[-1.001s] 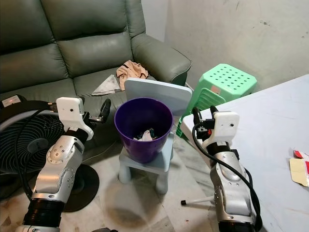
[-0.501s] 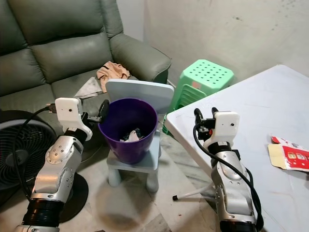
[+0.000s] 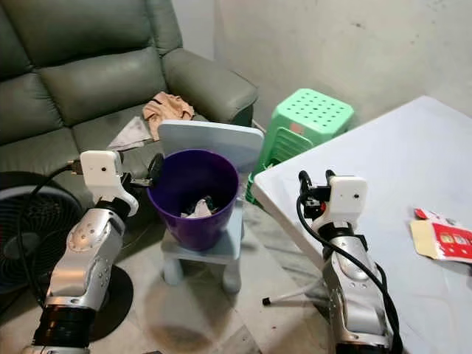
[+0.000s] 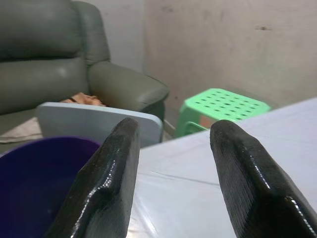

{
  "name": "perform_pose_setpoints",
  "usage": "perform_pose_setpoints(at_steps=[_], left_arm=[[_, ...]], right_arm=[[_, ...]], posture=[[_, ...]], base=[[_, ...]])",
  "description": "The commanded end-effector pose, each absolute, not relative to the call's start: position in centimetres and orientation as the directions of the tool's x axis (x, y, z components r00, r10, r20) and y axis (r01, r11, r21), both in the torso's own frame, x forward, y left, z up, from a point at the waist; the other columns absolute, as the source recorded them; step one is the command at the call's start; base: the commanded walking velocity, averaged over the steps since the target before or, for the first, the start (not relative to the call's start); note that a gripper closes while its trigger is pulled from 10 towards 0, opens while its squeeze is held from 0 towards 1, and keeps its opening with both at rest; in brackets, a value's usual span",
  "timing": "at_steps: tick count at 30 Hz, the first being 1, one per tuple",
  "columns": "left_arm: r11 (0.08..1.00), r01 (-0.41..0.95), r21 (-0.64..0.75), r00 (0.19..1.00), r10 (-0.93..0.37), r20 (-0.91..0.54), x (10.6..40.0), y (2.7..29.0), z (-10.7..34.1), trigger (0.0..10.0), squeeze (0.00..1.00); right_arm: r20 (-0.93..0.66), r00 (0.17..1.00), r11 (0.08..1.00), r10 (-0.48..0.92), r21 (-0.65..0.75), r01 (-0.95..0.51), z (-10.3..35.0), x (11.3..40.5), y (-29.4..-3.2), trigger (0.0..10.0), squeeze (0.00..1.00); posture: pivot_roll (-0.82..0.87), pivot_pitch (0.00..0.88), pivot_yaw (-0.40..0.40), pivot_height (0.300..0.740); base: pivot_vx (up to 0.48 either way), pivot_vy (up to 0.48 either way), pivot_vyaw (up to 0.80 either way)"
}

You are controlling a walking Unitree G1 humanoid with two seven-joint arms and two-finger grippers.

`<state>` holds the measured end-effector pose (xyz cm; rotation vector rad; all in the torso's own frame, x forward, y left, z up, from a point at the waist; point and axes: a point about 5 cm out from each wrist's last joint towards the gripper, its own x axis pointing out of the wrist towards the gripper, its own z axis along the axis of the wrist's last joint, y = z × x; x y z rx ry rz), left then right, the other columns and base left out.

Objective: Picking trash to rubbish bin

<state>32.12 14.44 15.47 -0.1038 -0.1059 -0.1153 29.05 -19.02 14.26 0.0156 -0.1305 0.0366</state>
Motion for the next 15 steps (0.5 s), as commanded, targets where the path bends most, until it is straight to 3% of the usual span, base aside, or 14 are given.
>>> perform_pose_setpoints(at_steps=[1,10,15], left_arm=[[0.988,0.119,-0.101,0.987,-0.107,0.121,31.91,14.45,15.66,10.0,0.00],[0.985,0.133,-0.107,0.986,-0.120,0.119,32.02,14.10,15.63,10.0,0.00],[0.986,0.129,-0.104,0.987,-0.116,0.115,32.45,14.27,15.93,10.0,0.00]], right_arm=[[0.168,0.985,0.999,0.025,0.017,-0.029,15.08,28.72,-19.30,10.0,0.00],[0.115,0.993,1.000,0.022,-0.006,-0.021,14.54,28.80,-19.74,10.0,0.00],[0.130,0.991,1.000,0.010,-0.002,-0.010,14.89,29.08,-19.75,10.0,0.00]], posture=[[-0.03,0.058,-0.029,0.740],[-0.04,0.040,-0.028,0.740],[-0.03,0.060,-0.014,0.740]], base=[[0.000,0.000,0.00],[0.000,0.000,0.00],[0.000,0.000,-0.77]])
